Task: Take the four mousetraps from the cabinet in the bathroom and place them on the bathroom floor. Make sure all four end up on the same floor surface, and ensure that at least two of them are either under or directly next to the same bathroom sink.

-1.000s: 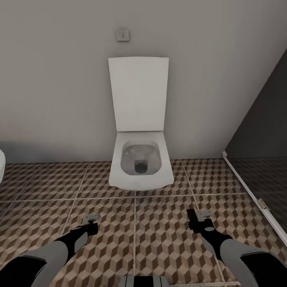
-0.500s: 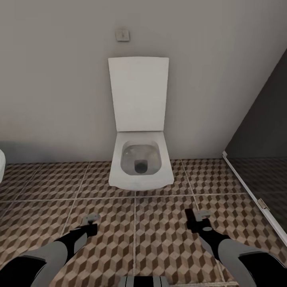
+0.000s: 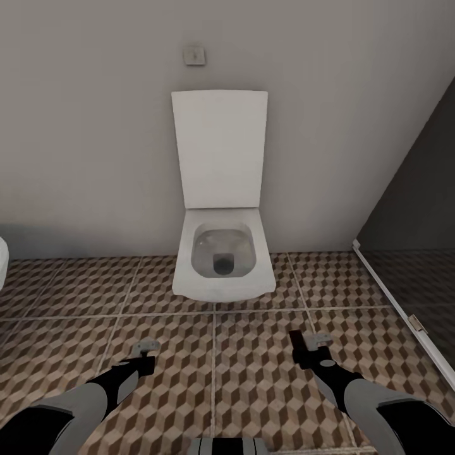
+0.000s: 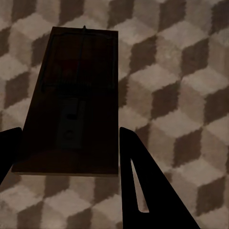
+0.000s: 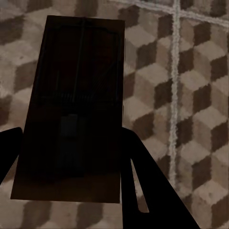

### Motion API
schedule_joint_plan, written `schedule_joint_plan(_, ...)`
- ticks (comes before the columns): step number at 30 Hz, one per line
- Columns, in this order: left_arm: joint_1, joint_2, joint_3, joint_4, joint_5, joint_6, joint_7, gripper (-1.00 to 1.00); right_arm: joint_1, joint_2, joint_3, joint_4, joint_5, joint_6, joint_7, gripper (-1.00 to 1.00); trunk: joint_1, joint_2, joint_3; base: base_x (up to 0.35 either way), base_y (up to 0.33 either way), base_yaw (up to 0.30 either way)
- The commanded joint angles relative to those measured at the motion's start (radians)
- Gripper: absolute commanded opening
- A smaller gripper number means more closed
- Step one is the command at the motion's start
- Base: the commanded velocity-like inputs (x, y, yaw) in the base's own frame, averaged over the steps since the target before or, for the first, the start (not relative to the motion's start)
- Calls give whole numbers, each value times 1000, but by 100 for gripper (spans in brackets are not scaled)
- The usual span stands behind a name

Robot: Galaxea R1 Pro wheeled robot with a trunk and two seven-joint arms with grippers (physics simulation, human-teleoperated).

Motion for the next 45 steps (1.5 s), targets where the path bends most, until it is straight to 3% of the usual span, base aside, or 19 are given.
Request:
schedule_joint_plan(1,0,0,-9,-1,7,3,2,-100,-1,0,4,3,4,-5,1,-100,0,0,-1,0,0,0)
schedule_joint_plan(21,0,0,-9,1,6,-32,-3,-100,-1,1,-6,3,4,-8,14,-100,0,0,-1,0,0,0)
schedule_joint_plan(30,0,0,-9,0,6,-35,-3,-100,-1,0,-6,3,-47,-5,17,-100,0,0,-1,0,0,0)
schedule_joint_plan(45,0,0,-10,1,5,-36,-3,-100,-2,0,-6,3,-56,-3,18,-100,0,0,-1,0,0,0)
